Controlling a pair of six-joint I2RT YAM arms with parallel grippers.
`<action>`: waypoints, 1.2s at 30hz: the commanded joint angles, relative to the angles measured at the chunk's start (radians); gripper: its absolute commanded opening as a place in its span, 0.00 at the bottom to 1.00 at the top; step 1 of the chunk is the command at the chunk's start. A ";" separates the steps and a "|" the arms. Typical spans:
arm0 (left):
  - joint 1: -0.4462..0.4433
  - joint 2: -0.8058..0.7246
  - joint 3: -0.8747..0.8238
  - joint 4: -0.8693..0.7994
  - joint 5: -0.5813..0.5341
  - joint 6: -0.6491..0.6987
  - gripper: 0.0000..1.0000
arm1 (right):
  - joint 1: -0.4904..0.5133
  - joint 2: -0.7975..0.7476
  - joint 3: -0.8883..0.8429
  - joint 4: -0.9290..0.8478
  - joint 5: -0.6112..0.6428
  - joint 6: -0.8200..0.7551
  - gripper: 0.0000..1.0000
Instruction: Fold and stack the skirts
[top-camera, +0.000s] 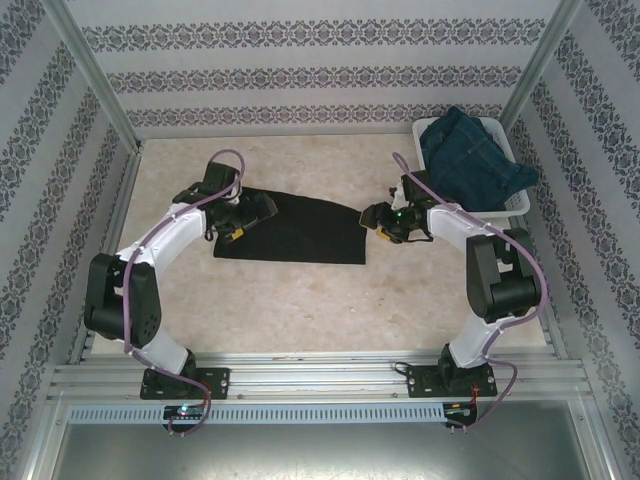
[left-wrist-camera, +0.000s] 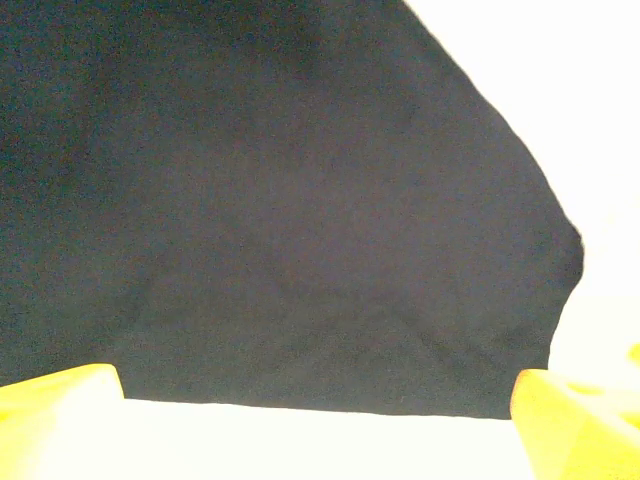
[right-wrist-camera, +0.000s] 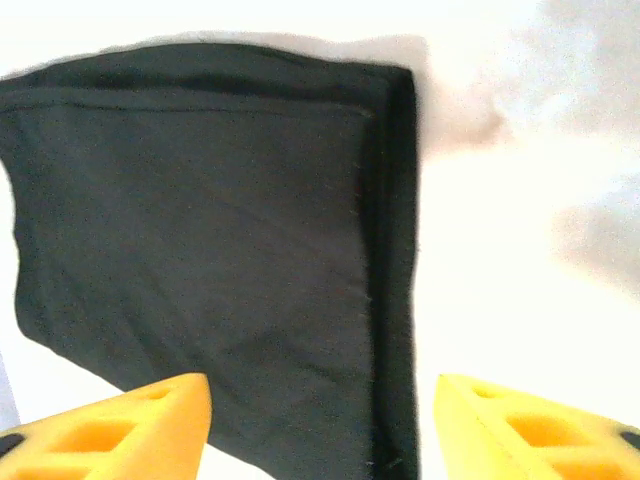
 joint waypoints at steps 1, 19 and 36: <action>0.043 0.090 0.070 -0.048 -0.062 0.121 1.00 | -0.002 0.075 0.063 -0.070 -0.095 -0.057 0.49; 0.141 0.358 0.105 -0.040 -0.083 0.331 1.00 | 0.060 0.232 0.112 -0.021 -0.135 0.010 0.35; 0.202 0.276 0.091 -0.104 -0.204 0.315 1.00 | 0.134 0.040 0.196 -0.078 0.056 -0.028 0.00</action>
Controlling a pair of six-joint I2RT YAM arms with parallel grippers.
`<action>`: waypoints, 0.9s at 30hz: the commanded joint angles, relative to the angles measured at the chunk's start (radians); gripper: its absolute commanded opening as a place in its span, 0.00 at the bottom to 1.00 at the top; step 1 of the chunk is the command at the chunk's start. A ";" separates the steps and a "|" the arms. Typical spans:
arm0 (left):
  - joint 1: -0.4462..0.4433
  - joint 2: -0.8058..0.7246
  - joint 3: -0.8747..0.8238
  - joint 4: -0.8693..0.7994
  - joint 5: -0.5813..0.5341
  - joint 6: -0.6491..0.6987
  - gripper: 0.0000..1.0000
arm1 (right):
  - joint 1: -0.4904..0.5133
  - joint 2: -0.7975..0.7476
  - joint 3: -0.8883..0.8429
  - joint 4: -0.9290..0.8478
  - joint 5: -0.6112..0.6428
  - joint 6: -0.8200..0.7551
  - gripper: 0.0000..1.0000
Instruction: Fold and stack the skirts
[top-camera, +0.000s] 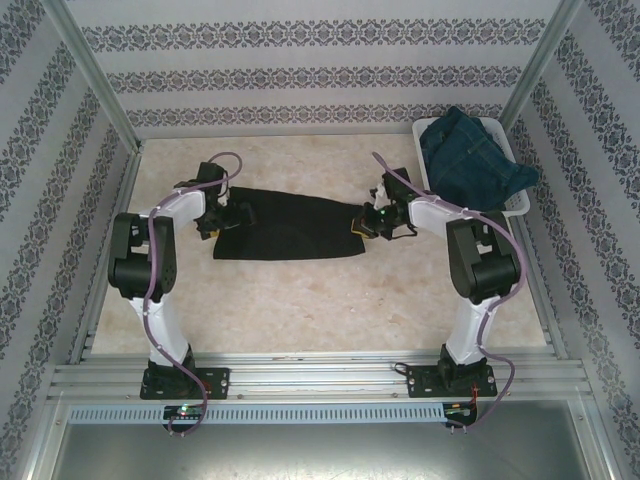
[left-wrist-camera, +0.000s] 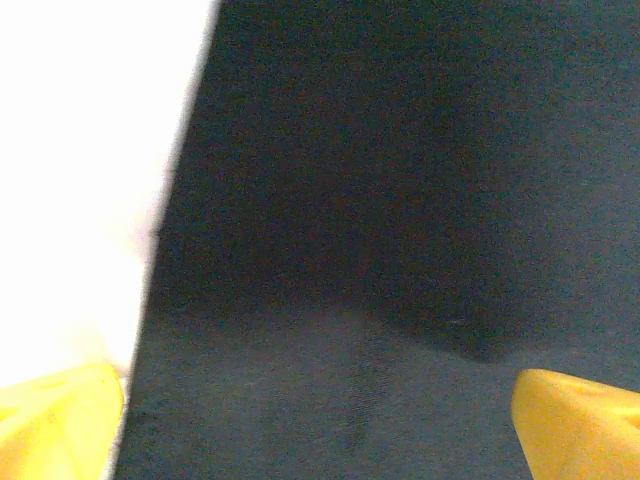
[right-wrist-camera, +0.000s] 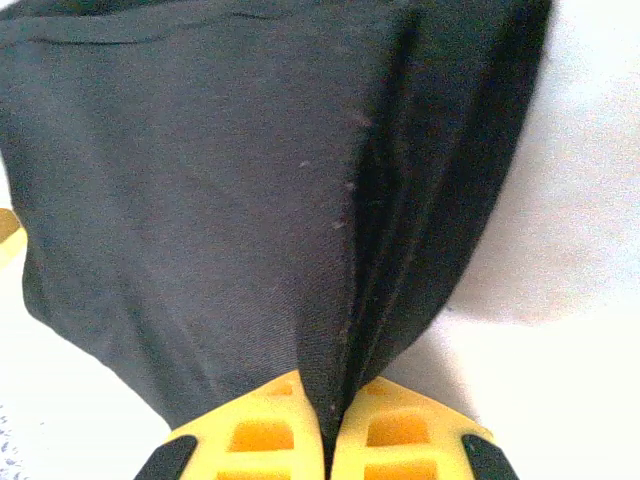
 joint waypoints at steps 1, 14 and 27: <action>0.051 -0.034 -0.015 -0.067 -0.077 -0.001 1.00 | 0.060 -0.084 0.071 -0.075 0.103 -0.037 0.00; 0.056 -0.003 -0.055 -0.039 0.057 0.003 0.93 | 0.226 -0.020 0.276 -0.175 0.239 -0.016 0.00; -0.108 -0.054 -0.141 0.023 0.247 -0.072 0.53 | 0.043 -0.151 0.204 -0.408 0.266 -0.333 0.00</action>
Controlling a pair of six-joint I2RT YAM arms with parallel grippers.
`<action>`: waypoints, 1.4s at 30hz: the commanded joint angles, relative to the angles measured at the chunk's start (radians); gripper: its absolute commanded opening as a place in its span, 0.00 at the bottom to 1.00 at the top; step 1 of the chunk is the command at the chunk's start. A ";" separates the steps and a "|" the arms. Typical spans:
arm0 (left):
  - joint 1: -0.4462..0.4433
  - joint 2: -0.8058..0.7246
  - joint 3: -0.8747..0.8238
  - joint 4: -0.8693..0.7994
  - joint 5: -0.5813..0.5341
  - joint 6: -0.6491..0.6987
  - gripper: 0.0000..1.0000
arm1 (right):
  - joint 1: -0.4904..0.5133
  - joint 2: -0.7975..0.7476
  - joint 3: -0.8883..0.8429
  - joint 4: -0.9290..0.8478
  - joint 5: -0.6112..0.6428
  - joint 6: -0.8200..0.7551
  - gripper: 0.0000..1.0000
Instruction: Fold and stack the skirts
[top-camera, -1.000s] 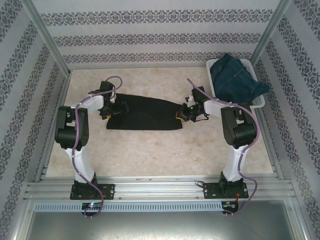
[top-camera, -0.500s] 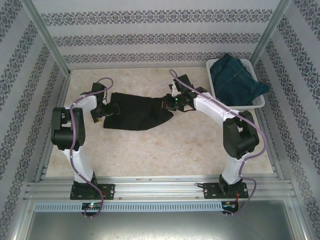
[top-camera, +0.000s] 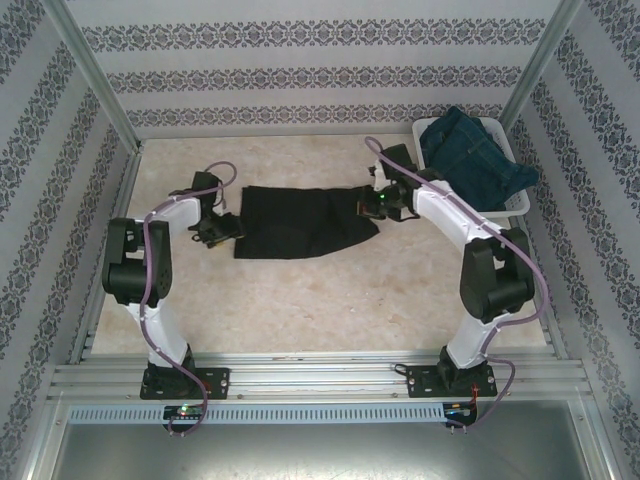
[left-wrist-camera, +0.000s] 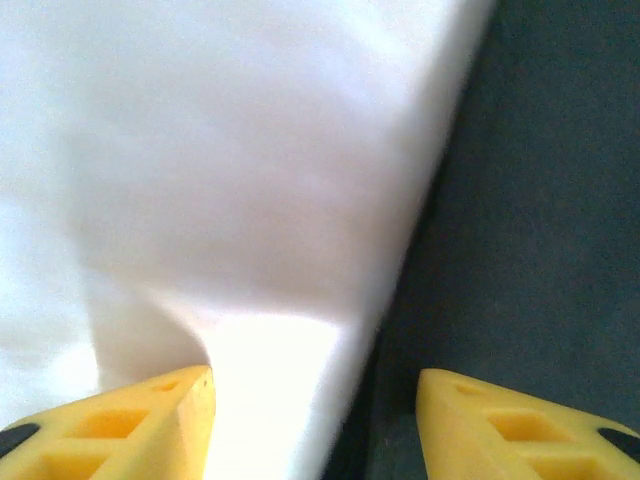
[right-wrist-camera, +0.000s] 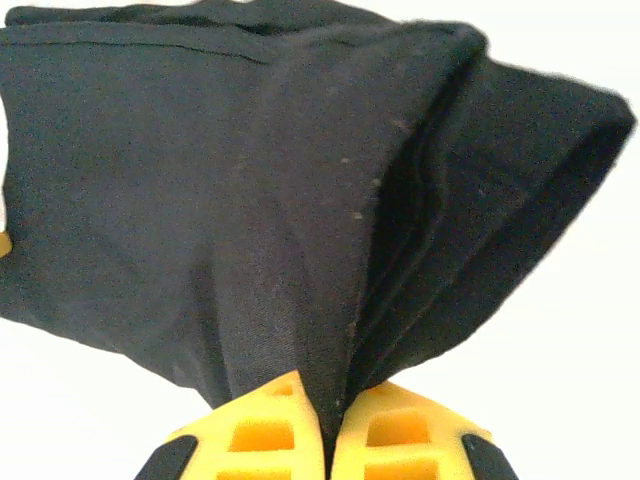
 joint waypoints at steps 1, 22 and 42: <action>-0.103 0.001 -0.030 0.016 0.141 -0.064 0.51 | 0.026 -0.021 0.053 -0.128 0.005 -0.140 0.00; -0.156 -0.005 0.013 -0.007 0.172 -0.068 0.46 | 0.346 0.480 0.510 -0.036 0.014 0.159 0.00; -0.072 0.107 0.108 0.076 0.157 -0.073 0.20 | 0.356 0.477 0.475 0.128 -0.161 0.338 0.00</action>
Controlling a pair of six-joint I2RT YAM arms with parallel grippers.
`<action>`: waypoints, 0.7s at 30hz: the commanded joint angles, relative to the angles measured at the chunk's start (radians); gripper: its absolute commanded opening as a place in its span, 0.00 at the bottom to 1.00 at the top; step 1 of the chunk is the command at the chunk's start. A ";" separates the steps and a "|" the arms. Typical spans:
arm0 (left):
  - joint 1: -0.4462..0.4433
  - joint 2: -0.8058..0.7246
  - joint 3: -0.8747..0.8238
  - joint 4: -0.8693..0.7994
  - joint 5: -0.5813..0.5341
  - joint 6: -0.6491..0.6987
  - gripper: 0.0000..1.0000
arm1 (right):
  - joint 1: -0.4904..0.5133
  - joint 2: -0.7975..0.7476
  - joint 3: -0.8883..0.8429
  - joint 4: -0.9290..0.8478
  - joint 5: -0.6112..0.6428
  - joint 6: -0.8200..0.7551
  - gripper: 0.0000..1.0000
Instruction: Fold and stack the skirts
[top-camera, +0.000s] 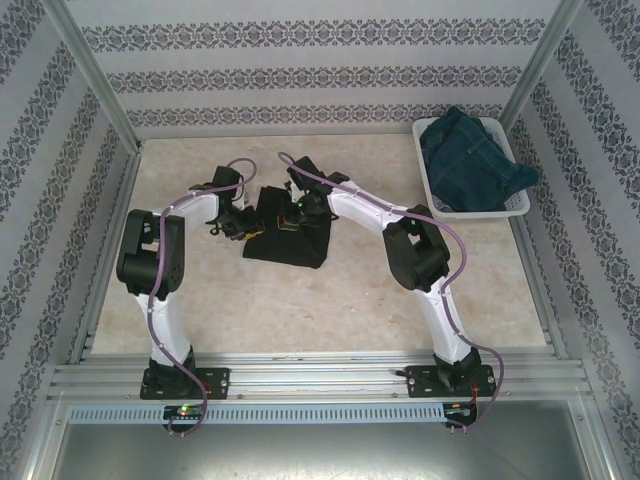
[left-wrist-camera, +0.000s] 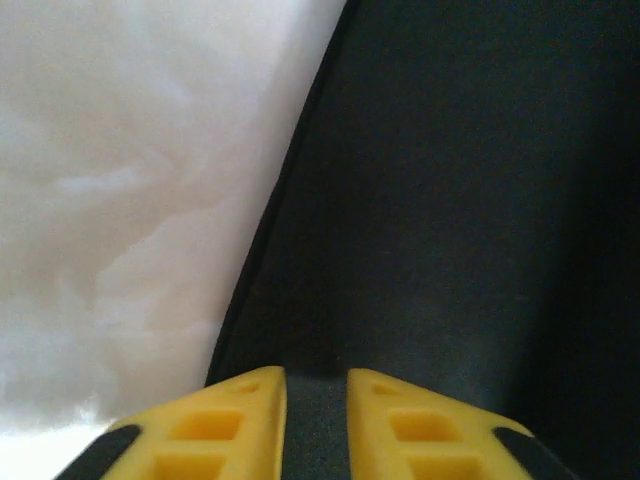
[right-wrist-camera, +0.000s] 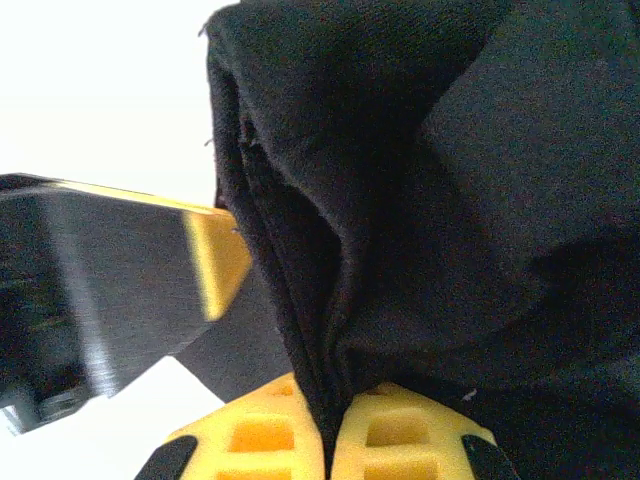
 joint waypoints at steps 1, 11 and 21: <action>-0.002 0.013 0.000 0.034 0.040 0.010 0.17 | 0.009 -0.034 0.001 0.066 -0.047 0.074 0.00; -0.002 0.018 -0.010 -0.006 -0.001 0.035 0.17 | 0.024 0.066 0.136 0.087 -0.076 0.141 0.05; 0.081 -0.152 0.015 -0.150 -0.165 -0.004 0.46 | 0.027 -0.009 0.104 0.089 -0.032 0.139 0.53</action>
